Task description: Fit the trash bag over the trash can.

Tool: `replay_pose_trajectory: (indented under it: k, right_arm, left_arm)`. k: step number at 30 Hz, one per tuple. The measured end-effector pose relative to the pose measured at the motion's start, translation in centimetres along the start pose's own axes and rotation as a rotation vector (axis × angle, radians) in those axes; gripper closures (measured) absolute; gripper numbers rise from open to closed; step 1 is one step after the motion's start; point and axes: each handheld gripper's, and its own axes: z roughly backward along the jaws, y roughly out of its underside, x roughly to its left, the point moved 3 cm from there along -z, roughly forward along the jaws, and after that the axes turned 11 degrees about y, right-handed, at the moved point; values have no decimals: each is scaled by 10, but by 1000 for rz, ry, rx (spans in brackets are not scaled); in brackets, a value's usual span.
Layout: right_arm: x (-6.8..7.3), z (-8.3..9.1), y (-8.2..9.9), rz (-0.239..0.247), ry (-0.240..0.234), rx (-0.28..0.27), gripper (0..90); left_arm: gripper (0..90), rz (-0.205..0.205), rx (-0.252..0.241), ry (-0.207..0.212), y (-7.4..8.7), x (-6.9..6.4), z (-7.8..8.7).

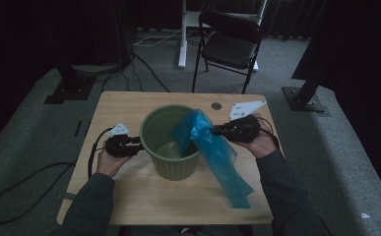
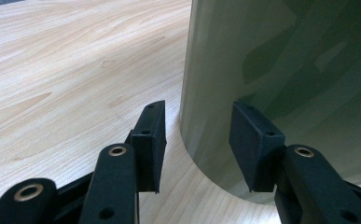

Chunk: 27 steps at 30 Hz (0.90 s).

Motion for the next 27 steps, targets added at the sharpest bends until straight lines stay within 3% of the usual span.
replay_pose_trajectory:
  k: [15,27]
  right_arm:
    - [-8,-19,-11,5,-3,19,871]
    - [-11,-42,-31,18,-3,24,877]
  left_arm:
    - [564,-20,4,21,-2,-6,-4]
    - [564,-27,4,21,-3,-7,-4]
